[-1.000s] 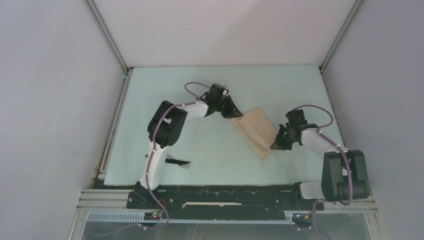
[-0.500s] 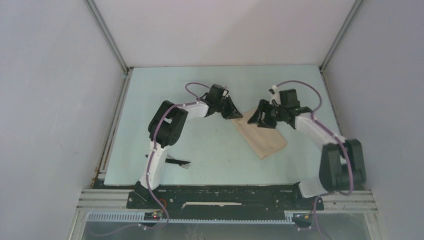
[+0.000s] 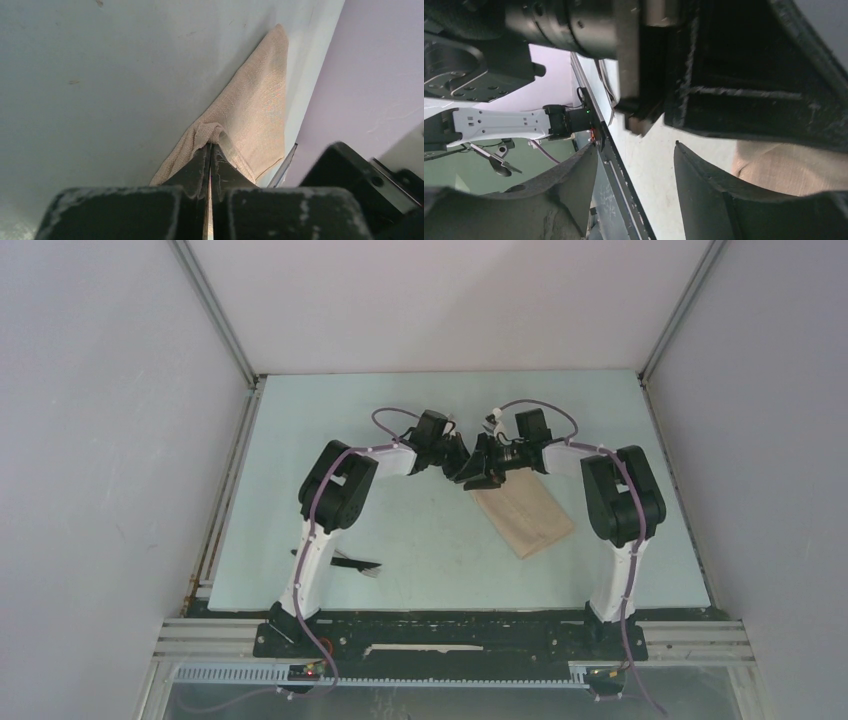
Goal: Fold the napkin into a case and place the utensils inside
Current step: Smooth out the upper triangle-folded napkin at the center of the board.
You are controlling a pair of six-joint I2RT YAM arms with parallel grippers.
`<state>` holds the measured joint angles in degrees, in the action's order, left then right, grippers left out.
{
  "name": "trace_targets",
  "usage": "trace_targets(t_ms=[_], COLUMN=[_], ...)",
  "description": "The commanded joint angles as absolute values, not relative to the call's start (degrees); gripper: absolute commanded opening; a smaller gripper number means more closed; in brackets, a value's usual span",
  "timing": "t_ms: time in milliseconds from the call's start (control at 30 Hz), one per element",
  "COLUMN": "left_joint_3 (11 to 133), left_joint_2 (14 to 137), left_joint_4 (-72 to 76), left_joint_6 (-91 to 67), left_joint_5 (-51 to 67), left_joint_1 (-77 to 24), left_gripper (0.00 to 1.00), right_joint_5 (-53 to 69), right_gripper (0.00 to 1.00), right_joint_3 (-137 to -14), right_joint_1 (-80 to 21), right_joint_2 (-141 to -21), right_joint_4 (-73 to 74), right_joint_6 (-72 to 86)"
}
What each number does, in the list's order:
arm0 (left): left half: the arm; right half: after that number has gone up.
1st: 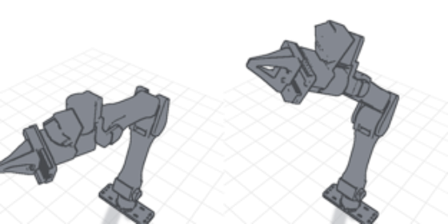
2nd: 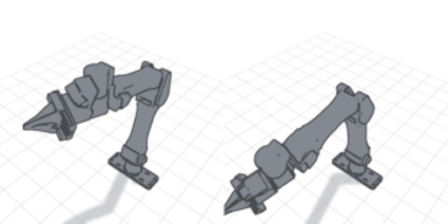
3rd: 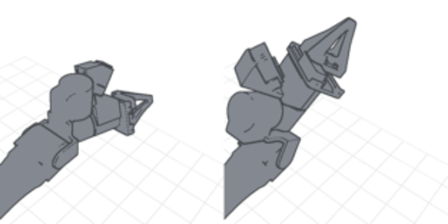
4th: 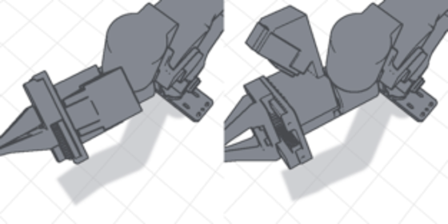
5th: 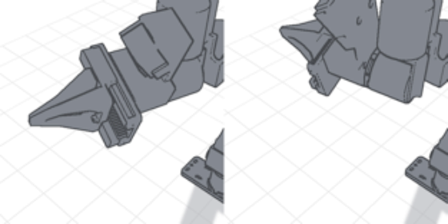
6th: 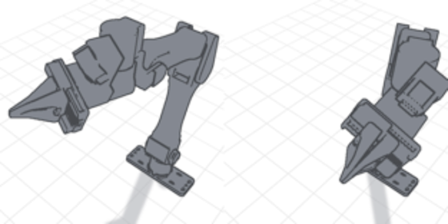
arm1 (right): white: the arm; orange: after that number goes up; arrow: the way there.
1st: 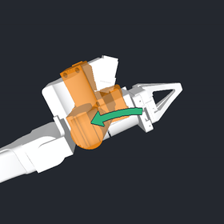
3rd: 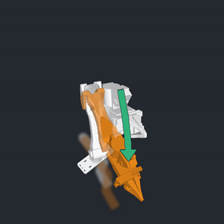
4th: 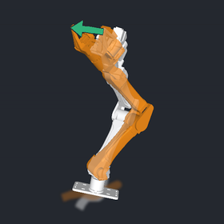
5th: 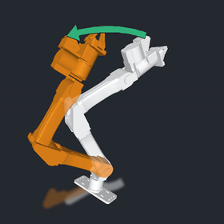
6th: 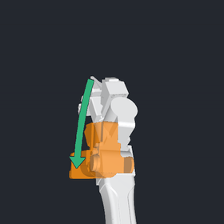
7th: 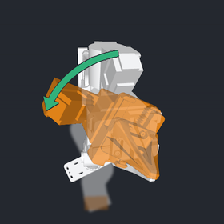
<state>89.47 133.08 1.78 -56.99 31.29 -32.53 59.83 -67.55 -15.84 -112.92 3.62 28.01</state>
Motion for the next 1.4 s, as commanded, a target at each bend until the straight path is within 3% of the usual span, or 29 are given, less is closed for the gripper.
trace_targets(t_ms=[0, 300, 1167, 1367], left_joint_3=[90.67, 89.84, 90.19, 90.46], left_joint_2=[135.47, 136.23, 136.49, 136.74], left_joint_4=[1.72, 4.30, 4.31, 4.30], left_joint_6=[-56.63, -58.36, -58.62, -58.71], left_joint_5=[31.42, 32.45, 33.22, 33.31], left_joint_1=[-32.54, -32.34, -31.82, -31.81], left_gripper=[0.00, 0.00, 0.00, 0.00], right_joint_5=[61.07, 59.02, 60.93, 59.55], right_gripper=[0.65, 0.63, 0.63, 0.63], right_joint_3=[-69.63, -67.45, -33.66, -29.24], right_joint_1=[-15.65, -14.19, -6.33, -1.93], right_joint_2=[-116.87, -118.97, -100.65, -95.09], right_joint_4=[1.98, 8.00, -1.37, 2.79], right_joint_6=[28.17, 25.33, 30.22, 28.59])
